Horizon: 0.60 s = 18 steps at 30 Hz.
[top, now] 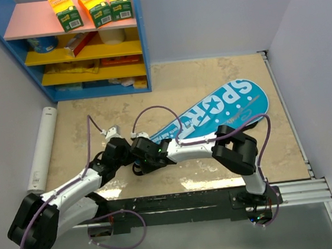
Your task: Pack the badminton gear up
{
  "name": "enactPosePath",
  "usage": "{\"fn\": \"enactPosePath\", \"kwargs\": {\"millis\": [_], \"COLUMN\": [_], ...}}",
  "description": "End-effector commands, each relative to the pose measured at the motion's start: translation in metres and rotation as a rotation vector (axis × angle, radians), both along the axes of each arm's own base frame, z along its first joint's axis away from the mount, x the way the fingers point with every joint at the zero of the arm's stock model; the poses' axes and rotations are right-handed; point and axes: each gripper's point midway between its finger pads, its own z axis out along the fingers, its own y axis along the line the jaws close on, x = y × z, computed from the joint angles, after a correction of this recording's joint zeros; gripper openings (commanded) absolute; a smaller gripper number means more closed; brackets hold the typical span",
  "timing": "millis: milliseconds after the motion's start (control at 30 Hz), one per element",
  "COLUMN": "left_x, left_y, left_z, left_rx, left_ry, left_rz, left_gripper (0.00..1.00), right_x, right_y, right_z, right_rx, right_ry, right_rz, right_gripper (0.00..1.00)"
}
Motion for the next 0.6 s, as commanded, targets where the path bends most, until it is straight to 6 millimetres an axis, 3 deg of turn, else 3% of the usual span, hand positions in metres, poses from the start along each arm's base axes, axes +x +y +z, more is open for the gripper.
{"fn": "enactPosePath", "kwargs": {"millis": [0, 200, 333, 500, 567], "left_x": [-0.055, -0.059, -0.057, -0.056, -0.054], "left_y": [0.013, 0.010, 0.009, 0.009, 0.009], "left_z": [-0.045, -0.047, -0.046, -0.042, -0.038], "left_rx": [0.064, 0.036, 0.033, 0.035, 0.033], "left_ry": [0.215, 0.212, 0.206, 0.190, 0.179], "left_rz": [-0.083, -0.100, -0.104, -0.103, -0.103], "left_gripper": [0.08, 0.08, 0.07, 0.07, 0.07], "right_x": [-0.005, -0.006, -0.008, 0.000, 0.006], "right_y": [0.055, 0.076, 0.079, 0.055, 0.041], "right_z": [0.033, 0.054, 0.056, 0.068, 0.080], "right_rx": [0.230, 0.342, 0.357, 0.312, 0.294], "right_ry": [0.030, 0.042, 0.053, -0.003, -0.055], "right_rz": [0.012, 0.024, 0.028, -0.026, -0.055], "right_gripper": [0.00, 0.00, 0.00, 0.00, 0.06]}}
